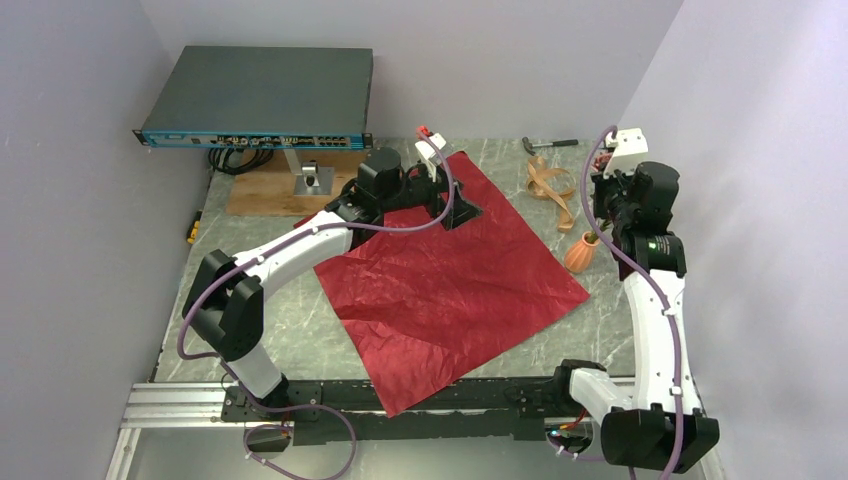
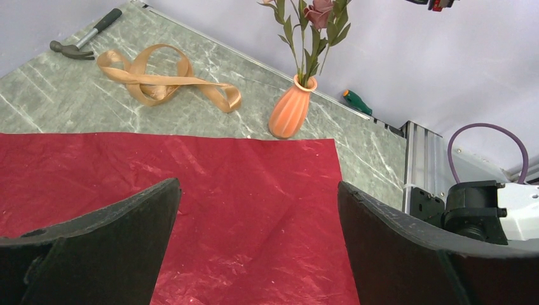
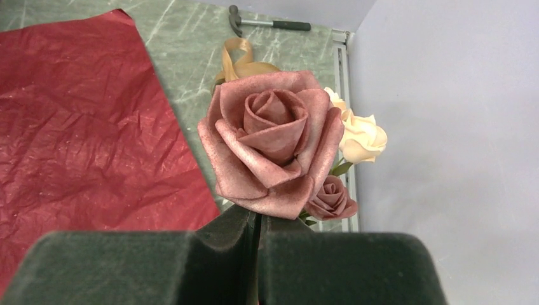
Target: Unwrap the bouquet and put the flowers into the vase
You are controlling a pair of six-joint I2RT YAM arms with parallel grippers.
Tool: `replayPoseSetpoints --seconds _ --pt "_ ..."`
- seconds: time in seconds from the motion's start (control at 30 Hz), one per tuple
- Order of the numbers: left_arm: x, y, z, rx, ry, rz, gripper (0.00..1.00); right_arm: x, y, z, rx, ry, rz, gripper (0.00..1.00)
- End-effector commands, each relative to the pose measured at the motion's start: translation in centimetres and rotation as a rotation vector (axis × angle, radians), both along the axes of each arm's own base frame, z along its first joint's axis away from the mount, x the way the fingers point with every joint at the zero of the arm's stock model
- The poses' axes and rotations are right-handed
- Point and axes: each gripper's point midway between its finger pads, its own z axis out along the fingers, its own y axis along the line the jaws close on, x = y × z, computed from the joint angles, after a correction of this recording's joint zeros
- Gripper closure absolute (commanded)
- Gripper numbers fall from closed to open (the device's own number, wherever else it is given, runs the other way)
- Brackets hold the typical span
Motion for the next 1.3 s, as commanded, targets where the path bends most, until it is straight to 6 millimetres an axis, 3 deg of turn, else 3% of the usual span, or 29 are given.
replayPoseSetpoints --seconds 0.0,0.43,0.83,1.27 --pt "-0.6 0.4 2.7 -0.034 -0.068 -0.003 0.00 1.0 -1.2 0.3 -0.012 -0.046 -0.024 1.00" --pt "0.0 0.7 2.0 -0.022 -0.050 0.008 0.01 1.9 -1.7 -2.4 0.087 -0.031 -0.017 1.00" --pt "0.2 1.1 1.2 -0.013 -0.033 0.018 0.01 1.4 -2.5 -4.4 0.134 -0.003 -0.037 1.00" --pt "0.4 1.6 0.0 0.019 -0.020 0.026 0.00 1.1 -3.1 -10.0 0.138 0.127 -0.053 1.00"
